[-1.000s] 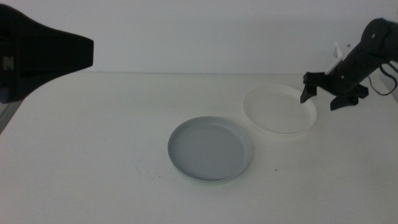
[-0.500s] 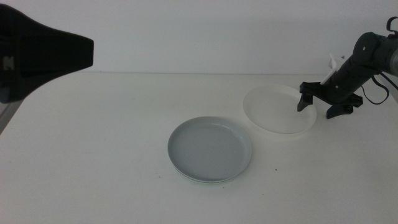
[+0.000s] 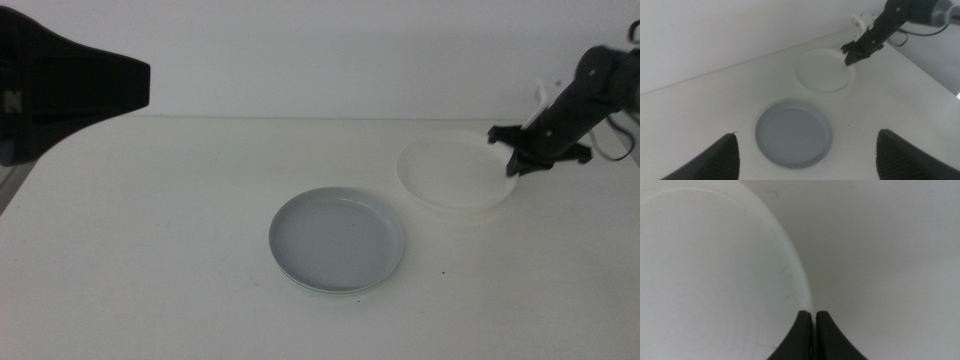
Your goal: Stack the three bowls on top of each other.
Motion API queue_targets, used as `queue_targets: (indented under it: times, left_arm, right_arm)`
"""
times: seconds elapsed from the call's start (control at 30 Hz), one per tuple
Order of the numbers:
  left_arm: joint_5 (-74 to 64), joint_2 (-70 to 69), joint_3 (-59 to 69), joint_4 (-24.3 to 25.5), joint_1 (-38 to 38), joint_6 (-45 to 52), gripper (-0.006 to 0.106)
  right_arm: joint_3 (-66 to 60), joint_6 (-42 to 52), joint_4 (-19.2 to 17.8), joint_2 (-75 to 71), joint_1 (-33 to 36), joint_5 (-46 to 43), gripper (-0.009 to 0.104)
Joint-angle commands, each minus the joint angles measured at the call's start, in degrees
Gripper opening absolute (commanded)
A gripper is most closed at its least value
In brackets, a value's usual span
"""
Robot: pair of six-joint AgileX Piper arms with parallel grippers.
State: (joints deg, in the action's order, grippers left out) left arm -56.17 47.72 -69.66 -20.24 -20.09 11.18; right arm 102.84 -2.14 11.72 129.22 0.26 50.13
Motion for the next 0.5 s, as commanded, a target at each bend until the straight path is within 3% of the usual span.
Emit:
queue_targets:
  times: [0.0,0.17,0.23,0.47]
  left_arm:
    - [0.7,-0.1,0.0,-0.2,-0.2,-0.1,0.094]
    - [0.7,-0.1,0.0,-0.2,-0.2,-0.1,0.094]
    - [0.7,-0.1,0.0,-0.2,-0.2,-0.1,0.094]
    - [0.7,-0.1,0.0,-0.2,-0.2,-0.1,0.094]
  right_arm:
    - [-2.3,0.4,0.1,-5.1,-0.6,-1.8,-0.002]
    - [-14.5,5.5,13.3,-17.1,1.8,-11.6,-0.002]
    - [-17.5,7.6,16.1,-19.7,4.1,-12.8,-0.002]
    - [-17.8,6.2,15.9,-20.2,15.5,-10.8,-0.002]
